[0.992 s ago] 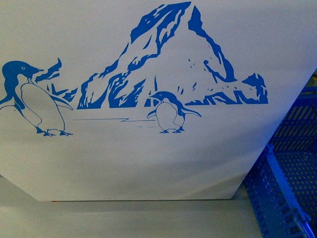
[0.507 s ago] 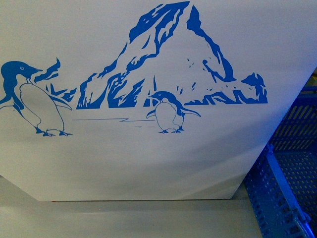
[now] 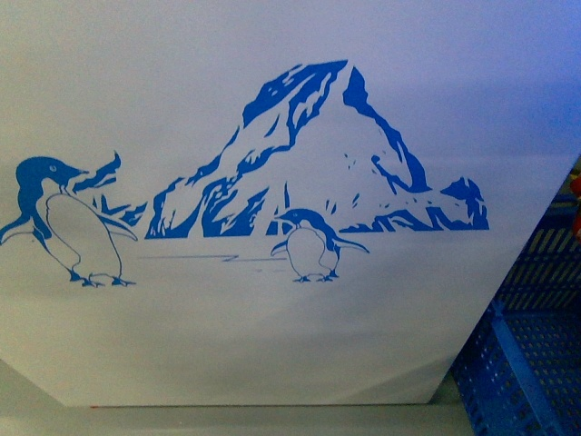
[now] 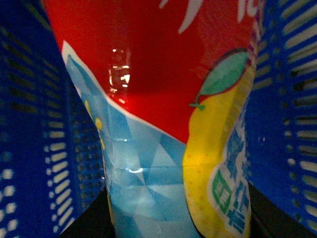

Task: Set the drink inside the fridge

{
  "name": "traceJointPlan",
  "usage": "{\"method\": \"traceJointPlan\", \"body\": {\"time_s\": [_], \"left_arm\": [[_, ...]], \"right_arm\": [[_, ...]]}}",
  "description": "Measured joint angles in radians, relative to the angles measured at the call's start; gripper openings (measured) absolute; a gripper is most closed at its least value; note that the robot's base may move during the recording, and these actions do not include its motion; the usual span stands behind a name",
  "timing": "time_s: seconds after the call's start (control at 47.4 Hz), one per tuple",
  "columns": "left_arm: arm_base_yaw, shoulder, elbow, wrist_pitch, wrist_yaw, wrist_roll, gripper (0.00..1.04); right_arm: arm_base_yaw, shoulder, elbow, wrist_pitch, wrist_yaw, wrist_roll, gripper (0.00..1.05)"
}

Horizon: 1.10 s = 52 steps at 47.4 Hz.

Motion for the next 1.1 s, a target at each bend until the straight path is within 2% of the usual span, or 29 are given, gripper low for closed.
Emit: {"method": "traceJointPlan", "body": {"time_s": [0.127,0.296,0.443,0.591,0.76,0.908,0.992,1.098], "left_arm": [[0.000,0.000,0.000,0.000,0.000,0.000,0.97],[0.000,0.000,0.000,0.000,0.000,0.000,0.97],[0.000,0.000,0.000,0.000,0.000,0.000,0.97],[0.000,0.000,0.000,0.000,0.000,0.000,0.97],[0.000,0.000,0.000,0.000,0.000,0.000,0.97],[0.000,0.000,0.000,0.000,0.000,0.000,0.97],[0.000,0.000,0.000,0.000,0.000,0.000,0.97],[0.000,0.000,0.000,0.000,0.000,0.000,0.97]], "right_arm": [[0.013,-0.223,-0.041,-0.106,-0.044,0.037,0.43],[0.037,-0.719,-0.070,-0.345,-0.120,0.124,0.43],[0.063,-1.129,-0.057,-0.563,-0.144,0.192,0.43],[0.081,-1.357,-0.053,-0.680,-0.131,0.219,0.43],[0.064,-1.549,-0.050,-0.820,-0.145,0.267,0.43],[0.023,-1.646,-0.051,-0.856,-0.152,0.307,0.43],[0.055,-1.672,-0.054,-0.827,-0.100,0.311,0.43],[0.137,-1.691,-0.080,-0.792,-0.050,0.307,0.43]]}}
